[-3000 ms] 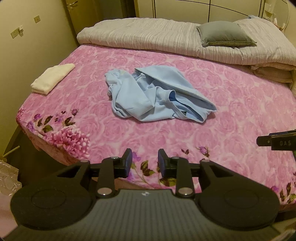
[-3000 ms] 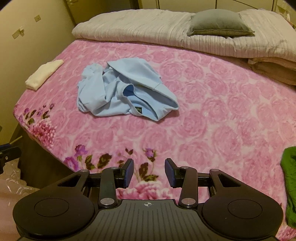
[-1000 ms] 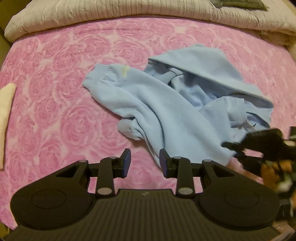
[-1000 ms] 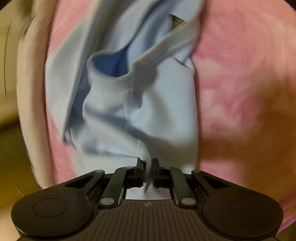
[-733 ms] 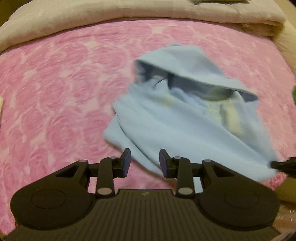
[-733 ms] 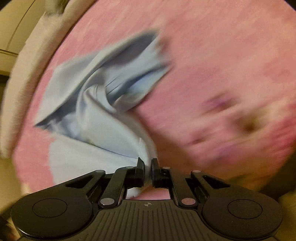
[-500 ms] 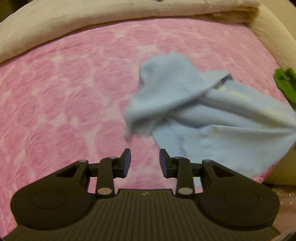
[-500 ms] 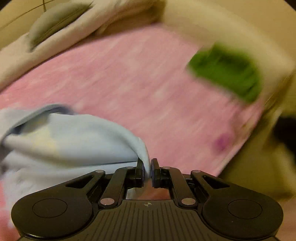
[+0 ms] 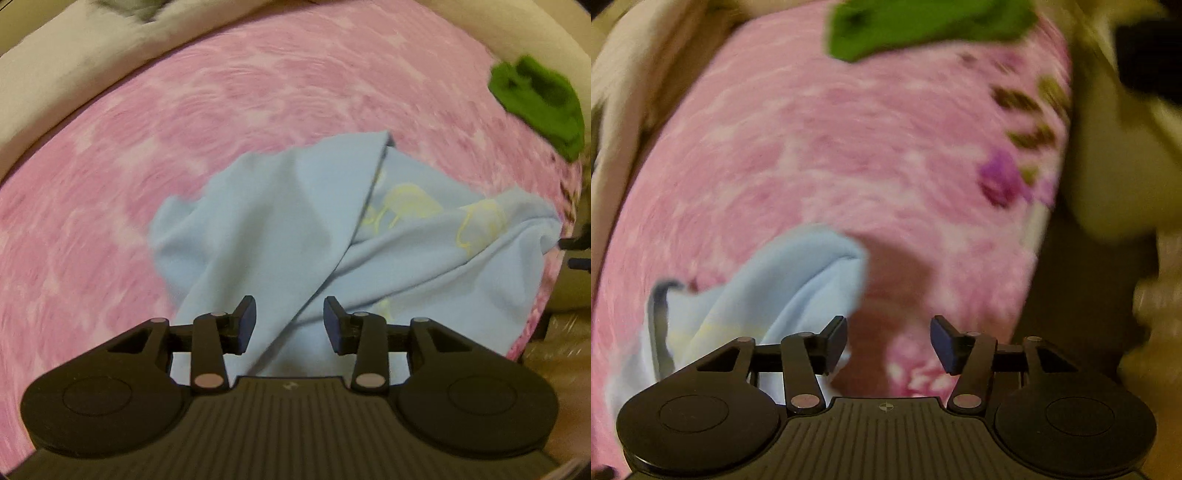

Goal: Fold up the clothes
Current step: 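Grasp the sweatshirt edge with the right gripper while the left gripper grasps another edge, then lift the sweatshirt with both grippers, shake it out and lay it flat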

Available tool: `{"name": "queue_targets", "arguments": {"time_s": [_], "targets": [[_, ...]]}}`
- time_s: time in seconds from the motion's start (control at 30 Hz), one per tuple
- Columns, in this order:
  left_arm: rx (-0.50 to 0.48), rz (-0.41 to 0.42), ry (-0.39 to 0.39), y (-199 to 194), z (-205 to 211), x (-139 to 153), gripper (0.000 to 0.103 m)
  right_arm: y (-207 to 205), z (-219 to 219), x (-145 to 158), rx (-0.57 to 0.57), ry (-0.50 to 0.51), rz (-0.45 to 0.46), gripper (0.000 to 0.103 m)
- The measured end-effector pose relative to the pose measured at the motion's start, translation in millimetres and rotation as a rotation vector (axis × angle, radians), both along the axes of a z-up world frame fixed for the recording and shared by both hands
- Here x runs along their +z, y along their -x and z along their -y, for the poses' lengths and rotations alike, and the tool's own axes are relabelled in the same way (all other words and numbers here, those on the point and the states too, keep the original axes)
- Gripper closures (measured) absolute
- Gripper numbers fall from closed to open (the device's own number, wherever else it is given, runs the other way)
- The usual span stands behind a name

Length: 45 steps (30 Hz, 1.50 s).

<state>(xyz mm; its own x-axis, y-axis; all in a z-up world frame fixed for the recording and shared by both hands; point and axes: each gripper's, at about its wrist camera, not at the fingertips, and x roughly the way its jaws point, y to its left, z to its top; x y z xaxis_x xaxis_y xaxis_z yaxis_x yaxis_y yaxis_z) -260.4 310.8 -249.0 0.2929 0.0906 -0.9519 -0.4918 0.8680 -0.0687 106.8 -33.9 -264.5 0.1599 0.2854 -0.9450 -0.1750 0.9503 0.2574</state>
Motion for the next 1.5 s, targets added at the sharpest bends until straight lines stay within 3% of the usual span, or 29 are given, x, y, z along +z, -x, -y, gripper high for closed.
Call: {"name": "queue_targets", "arguments": {"time_s": [0.1,0.23,0.4,0.6,0.63,0.67,0.7,0.73,0.77,0.93,1.07,1.17,1.33,1.5], "targets": [[-0.071,-0.018,0.005,-45.4,-6.1,-18.2,0.067,-19.3,14.5,-2.4,-0.117,-0.092,-0.071,0.047],[-0.182,-0.036,-0.016,-108.8,-7.7,-37.4,0.064,-35.5,8.5,-10.3,-0.157,-0.174,-0.123,0.044],[-0.336,-0.051,-0.038,-177.1,-2.3,-61.2,0.063,-48.9,-9.5,-29.6,-0.131,-0.164,-0.147,0.041],[-0.459,-0.101,-0.072,-217.7,4.3,-101.2,0.060,-57.6,-24.9,-52.0,-0.085,-0.128,-0.167,0.041],[-0.468,-0.108,-0.076,-221.2,3.0,-108.5,0.066,-58.1,-27.0,-55.6,-0.076,-0.110,-0.174,0.041],[-0.472,-0.109,-0.081,-221.4,0.2,-114.8,0.087,-58.2,-28.2,-57.5,-0.069,-0.096,-0.181,0.041],[-0.469,-0.108,-0.089,-219.2,-3.2,-118.8,0.095,-57.7,-28.8,-57.9,-0.065,-0.092,-0.183,0.044],[-0.461,-0.099,-0.092,-215.2,-7.4,-119.3,0.096,-56.8,-29.3,-56.3,-0.058,-0.093,-0.173,0.055],[-0.443,-0.074,-0.088,-210.1,-12.0,-115.9,0.098,-56.4,-30.6,-53.7,-0.041,-0.096,-0.161,0.094],[-0.229,0.088,-0.132,-155.9,-47.8,-63.0,0.099,-56.1,-60.6,-15.8,0.133,-0.113,-0.005,0.096],[0.049,0.186,-0.228,-78.7,-83.7,-1.4,0.099,-54.2,-105.4,34.9,0.305,-0.224,0.155,0.097],[0.284,0.254,-0.302,1.2,-98.8,48.8,0.100,-41.7,-132.1,75.2,0.457,-0.313,0.251,0.097],[0.535,0.325,-0.446,119.4,-76.3,128.3,0.100,-6.6,-149.6,133.8,0.701,-0.435,0.359,0.097],[0.641,0.375,-0.562,200.4,-19.7,188.4,0.100,28.4,-167.0,192.3,0.946,-0.557,0.467,0.097]]}}
